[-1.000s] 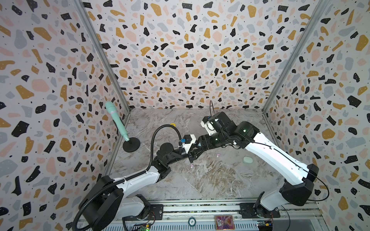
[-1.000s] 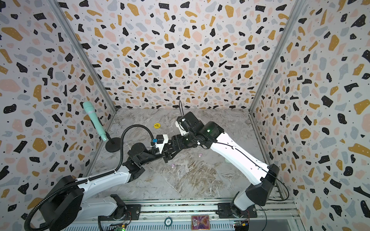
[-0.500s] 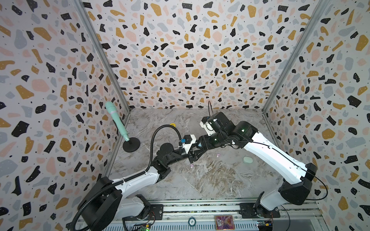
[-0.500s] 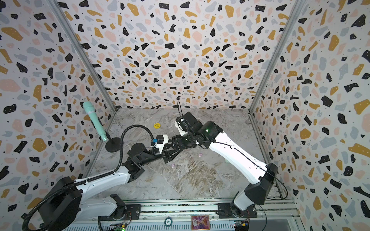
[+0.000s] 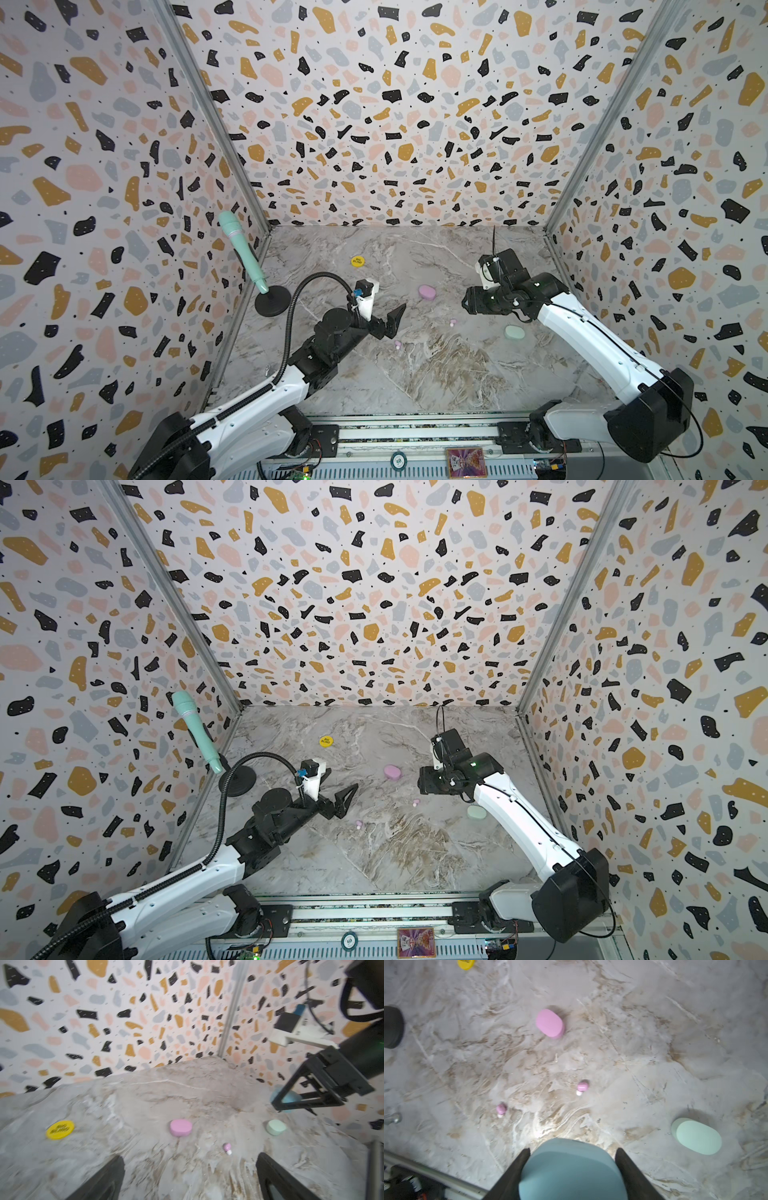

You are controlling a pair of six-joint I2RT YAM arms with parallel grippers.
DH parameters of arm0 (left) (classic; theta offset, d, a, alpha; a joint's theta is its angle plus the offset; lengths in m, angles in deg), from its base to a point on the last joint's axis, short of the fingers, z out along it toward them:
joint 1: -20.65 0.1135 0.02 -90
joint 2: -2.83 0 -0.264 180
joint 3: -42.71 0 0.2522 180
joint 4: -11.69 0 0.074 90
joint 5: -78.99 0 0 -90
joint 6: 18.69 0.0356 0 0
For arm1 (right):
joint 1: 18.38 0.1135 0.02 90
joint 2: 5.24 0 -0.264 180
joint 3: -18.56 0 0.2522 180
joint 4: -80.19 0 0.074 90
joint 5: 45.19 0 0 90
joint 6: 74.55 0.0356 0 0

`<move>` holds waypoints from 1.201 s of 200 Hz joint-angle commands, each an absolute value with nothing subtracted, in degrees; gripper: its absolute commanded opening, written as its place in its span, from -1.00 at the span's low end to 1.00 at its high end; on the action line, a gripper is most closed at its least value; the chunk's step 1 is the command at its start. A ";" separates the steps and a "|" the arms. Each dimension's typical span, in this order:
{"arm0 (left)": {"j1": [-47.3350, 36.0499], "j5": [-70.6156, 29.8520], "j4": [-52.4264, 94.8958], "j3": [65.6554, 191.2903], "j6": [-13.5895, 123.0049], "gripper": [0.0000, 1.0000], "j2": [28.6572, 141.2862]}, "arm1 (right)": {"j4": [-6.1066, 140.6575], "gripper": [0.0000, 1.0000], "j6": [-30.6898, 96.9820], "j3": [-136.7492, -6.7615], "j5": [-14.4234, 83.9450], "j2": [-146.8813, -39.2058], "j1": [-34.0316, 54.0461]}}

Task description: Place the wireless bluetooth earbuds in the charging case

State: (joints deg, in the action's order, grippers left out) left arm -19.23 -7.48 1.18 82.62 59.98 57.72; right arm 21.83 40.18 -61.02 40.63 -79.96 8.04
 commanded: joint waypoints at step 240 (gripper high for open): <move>-17.47 10.03 10.24 82.30 53.80 1.00 58.83 | 42.96 0.51 35.21 -47.92 48.68 -99.75 -1.85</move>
State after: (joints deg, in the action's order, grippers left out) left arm -17.92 8.82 10.56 81.36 54.47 59.14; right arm 44.75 35.33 -47.28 48.50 -100.11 -1.58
